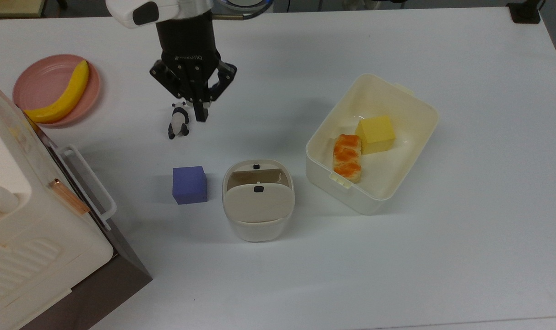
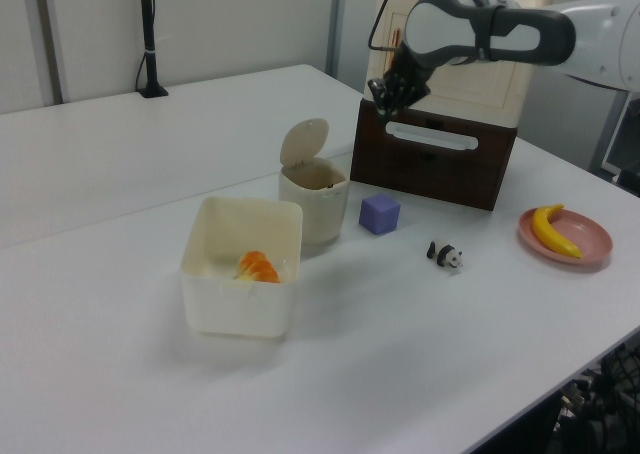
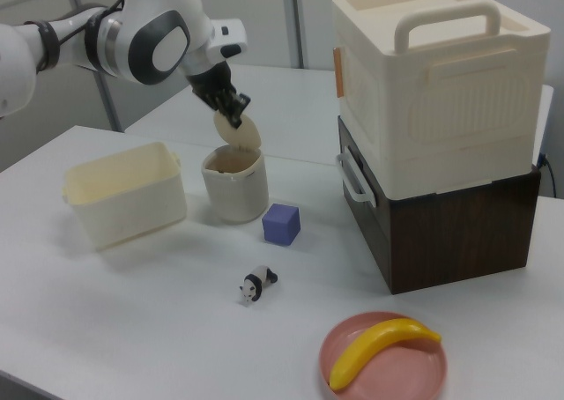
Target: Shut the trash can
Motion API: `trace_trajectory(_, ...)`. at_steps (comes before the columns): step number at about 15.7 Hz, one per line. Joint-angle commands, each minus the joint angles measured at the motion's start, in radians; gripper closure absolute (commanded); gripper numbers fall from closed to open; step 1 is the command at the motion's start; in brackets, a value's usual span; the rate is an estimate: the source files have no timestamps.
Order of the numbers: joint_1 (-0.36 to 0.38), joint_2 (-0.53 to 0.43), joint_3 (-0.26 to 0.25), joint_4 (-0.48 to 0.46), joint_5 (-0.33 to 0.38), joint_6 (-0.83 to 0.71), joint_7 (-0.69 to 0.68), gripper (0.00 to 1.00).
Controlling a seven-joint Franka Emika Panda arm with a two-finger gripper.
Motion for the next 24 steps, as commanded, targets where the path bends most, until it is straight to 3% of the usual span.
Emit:
trace_trajectory(1, 0.066, 0.114, -0.021, 0.113, 0.009, 0.171, 0.068, 1.0)
trace_trajectory(3, 0.108, 0.175, -0.044, 0.176, 0.007, 0.231, 0.078, 1.0)
trace_trajectory(7, 0.218, 0.319, -0.143, 0.271, 0.005, 0.383, 0.157, 1.0)
trace_trajectory(9, 0.246, 0.347, -0.164, 0.278, 0.004, 0.397, 0.159, 1.0)
trace_trajectory(12, 0.248, 0.34, -0.161, 0.25, -0.019, 0.368, 0.139, 1.0)
trace_trajectory(18, 0.218, 0.281, -0.121, 0.218, -0.002, -0.001, -0.022, 1.0)
trace_trajectory(24, 0.22, 0.339, -0.121, 0.123, -0.013, 0.03, -0.044, 1.0)
